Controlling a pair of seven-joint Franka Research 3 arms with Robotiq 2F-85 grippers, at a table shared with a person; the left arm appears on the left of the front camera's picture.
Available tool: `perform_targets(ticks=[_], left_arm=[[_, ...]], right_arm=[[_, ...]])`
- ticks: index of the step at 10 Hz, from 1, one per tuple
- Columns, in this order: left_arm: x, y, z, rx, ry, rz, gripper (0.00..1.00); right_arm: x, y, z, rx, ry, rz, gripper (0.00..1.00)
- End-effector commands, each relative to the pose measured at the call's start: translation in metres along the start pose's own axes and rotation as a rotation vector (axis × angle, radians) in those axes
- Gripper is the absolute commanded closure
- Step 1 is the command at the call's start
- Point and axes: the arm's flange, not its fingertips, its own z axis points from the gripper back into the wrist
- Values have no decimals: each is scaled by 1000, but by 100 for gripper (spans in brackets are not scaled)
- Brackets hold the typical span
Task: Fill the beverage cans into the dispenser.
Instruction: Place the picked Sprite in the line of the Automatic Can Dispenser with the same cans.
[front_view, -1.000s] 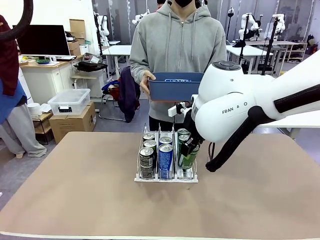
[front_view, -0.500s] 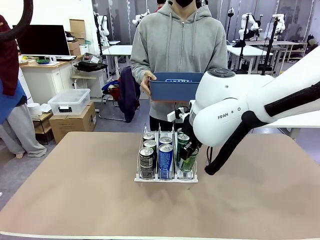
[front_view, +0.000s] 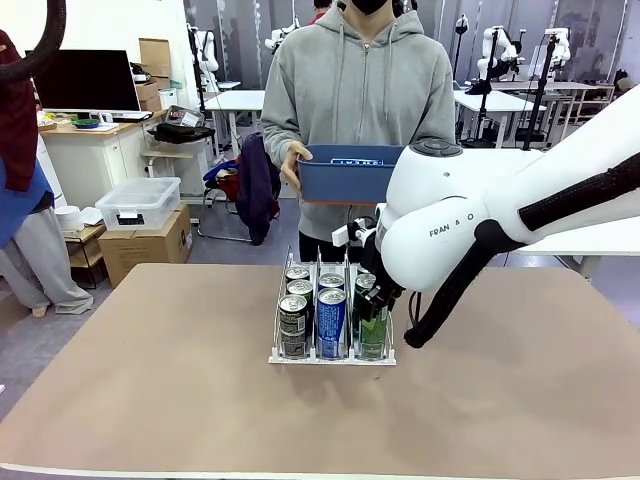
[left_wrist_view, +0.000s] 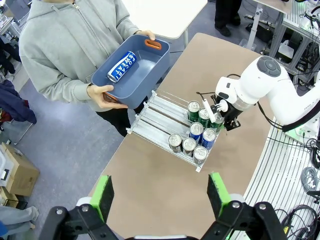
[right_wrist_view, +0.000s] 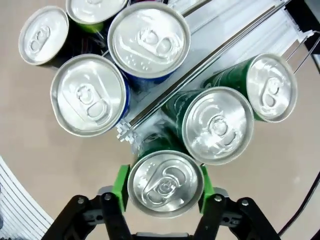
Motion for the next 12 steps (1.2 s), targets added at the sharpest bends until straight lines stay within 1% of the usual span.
perform_targets(ticks=[1, 2, 6, 7, 8, 12], left_arm=[[-3, -1, 0, 4, -3, -1, 0], [-3, -1, 0, 4, -3, -1, 0], [-3, -1, 0, 4, -3, -1, 0], [-3, -1, 0, 4, -3, -1, 0], [-3, -1, 0, 4, -3, -1, 0], [-3, -1, 0, 4, -3, -1, 0]], right_arm=[[1, 0, 12, 25, -10, -28, 5], [-3, 0, 20, 31, -25, -41, 0], [-18, 2, 56, 54, -93, -67, 0], [-19, 4, 63, 47, -96, -78, 0], [-3, 1, 50, 28, -86, -84, 0], [-3, 1, 50, 28, -86, -84, 0]])
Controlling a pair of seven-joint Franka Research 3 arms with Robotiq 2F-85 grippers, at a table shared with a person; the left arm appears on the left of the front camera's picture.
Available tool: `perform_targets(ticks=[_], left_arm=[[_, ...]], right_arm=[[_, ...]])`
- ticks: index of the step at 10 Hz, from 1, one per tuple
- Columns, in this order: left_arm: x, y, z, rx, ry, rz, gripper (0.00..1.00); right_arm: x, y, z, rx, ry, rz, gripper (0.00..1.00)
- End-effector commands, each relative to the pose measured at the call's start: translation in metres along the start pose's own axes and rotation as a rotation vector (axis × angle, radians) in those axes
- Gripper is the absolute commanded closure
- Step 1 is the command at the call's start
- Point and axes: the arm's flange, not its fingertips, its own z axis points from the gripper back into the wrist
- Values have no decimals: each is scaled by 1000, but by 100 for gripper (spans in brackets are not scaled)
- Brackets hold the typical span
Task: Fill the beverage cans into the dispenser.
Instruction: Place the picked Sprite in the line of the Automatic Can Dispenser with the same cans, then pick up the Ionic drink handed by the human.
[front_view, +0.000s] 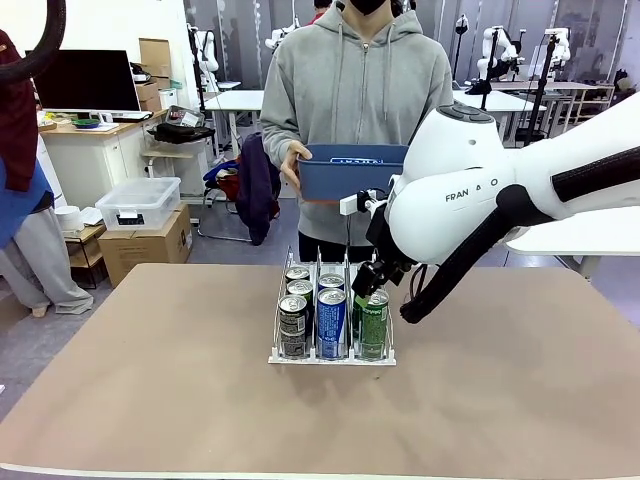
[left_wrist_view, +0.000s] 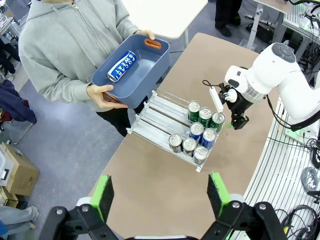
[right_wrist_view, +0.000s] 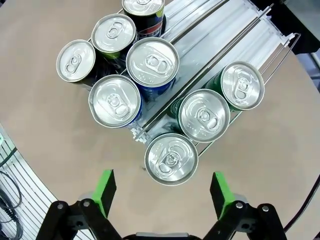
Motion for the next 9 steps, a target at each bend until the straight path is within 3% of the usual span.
perform_targets(ticks=[1, 7, 8, 9], left_arm=[[-2, -1, 0, 3, -3, -2, 0], [-2, -1, 0, 3, -3, -2, 0], [-2, -1, 0, 3, -3, -2, 0], [-2, -1, 0, 3, -3, -2, 0]], right_arm=[[2, -1, 0, -4, -3, 4, 0], [1, 0, 1, 0, -4, 0, 0], [-8, -2, 27, 93, 15, 99, 0], [-12, -21, 61, 106, -23, 140, 0]])
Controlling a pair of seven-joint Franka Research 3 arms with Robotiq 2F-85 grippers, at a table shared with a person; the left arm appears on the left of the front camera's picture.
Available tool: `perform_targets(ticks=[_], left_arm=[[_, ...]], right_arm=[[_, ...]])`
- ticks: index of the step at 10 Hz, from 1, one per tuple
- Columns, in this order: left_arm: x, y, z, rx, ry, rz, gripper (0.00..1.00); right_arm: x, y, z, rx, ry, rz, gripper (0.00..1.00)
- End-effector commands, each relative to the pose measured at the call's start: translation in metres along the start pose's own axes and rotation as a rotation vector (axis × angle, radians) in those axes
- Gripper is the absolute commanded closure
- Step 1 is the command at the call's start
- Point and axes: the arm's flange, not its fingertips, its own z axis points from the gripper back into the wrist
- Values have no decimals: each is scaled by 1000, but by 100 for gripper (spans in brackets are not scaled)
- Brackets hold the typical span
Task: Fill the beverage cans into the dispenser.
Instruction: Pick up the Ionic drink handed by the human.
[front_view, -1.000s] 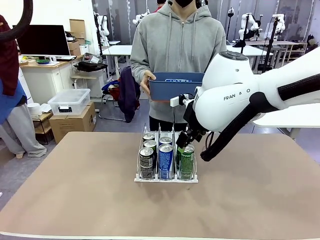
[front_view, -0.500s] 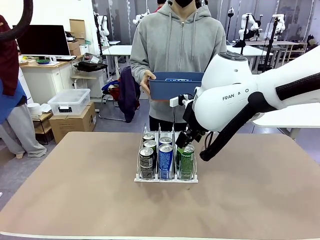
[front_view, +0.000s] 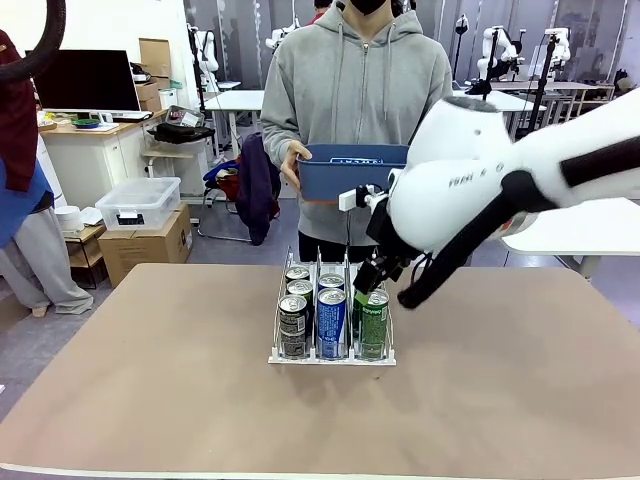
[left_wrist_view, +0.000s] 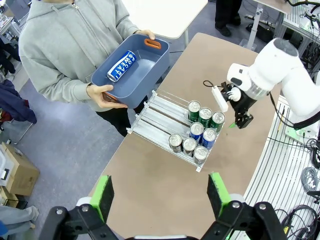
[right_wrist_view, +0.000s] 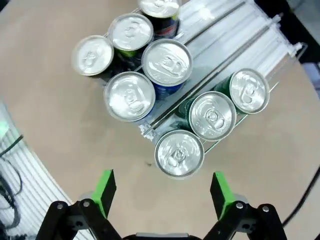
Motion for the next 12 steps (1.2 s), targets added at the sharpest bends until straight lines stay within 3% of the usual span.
perform_targets(ticks=[1, 3, 5, 9, 12], left_arm=[[-2, -1, 0, 3, -4, -2, 0], [-2, -1, 0, 3, -4, -2, 0], [-2, -1, 0, 3, -4, -2, 0], [-2, -1, 0, 3, -4, -2, 0], [-2, -1, 0, 3, -4, -2, 0]], right_arm=[[-12, -31, 66, 12, -62, 45, 0], [-11, -61, 117, -76, -109, 70, 0], [-4, -85, 172, 3, -148, 88, 0], [1, -130, 291, 24, -298, 75, 0], [3, -152, 347, 100, -348, 92, 0]])
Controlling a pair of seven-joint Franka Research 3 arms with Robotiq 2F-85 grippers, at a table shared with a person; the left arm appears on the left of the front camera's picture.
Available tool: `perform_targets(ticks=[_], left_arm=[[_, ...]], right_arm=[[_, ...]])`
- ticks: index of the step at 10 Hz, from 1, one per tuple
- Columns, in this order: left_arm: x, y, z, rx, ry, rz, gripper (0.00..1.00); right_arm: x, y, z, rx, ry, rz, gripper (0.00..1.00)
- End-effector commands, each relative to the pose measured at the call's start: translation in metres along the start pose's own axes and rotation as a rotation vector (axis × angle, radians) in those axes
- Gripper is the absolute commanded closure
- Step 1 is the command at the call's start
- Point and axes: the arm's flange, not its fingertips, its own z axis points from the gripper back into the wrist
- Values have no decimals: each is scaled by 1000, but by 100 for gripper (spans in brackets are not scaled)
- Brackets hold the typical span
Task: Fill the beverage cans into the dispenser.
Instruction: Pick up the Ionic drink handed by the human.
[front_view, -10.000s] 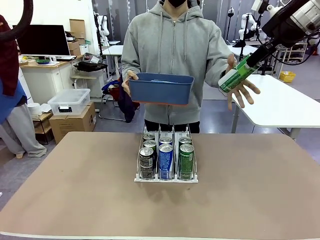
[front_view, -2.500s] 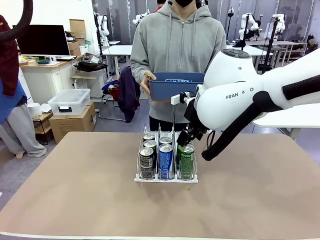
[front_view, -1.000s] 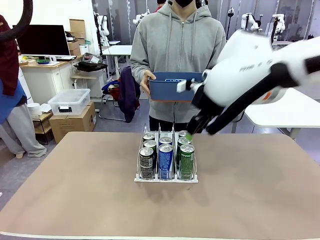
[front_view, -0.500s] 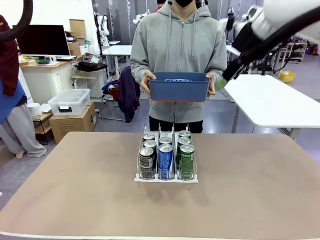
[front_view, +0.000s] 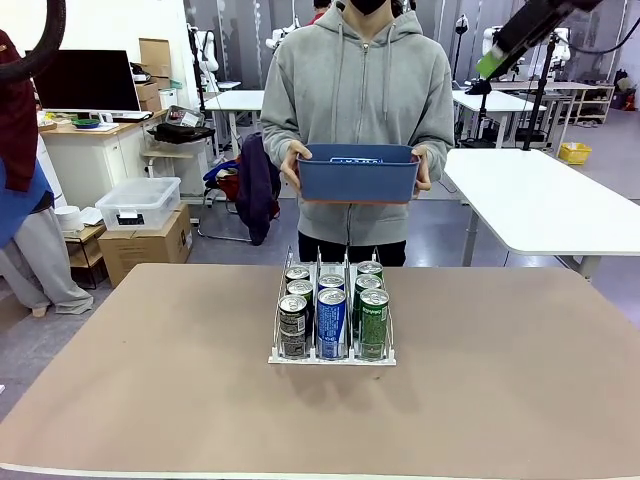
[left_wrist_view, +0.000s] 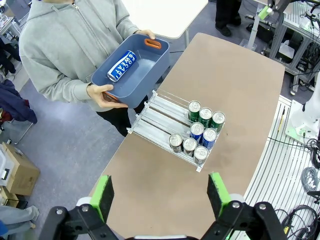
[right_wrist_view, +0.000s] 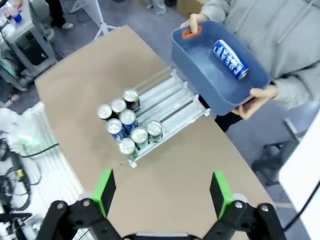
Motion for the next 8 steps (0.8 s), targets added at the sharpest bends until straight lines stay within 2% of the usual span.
perform_targets(ticks=[1, 5, 8], left_arm=[[-3, -1, 0, 1, -4, -2, 0], [-3, -1, 0, 1, -4, -2, 0], [-3, -1, 0, 1, -4, -2, 0]], right_arm=[[12, -23, 13, 66, -22, -14, 0], [28, -36, 49, 11, -98, -21, 0], [29, -49, 58, 42, -135, -52, 0]])
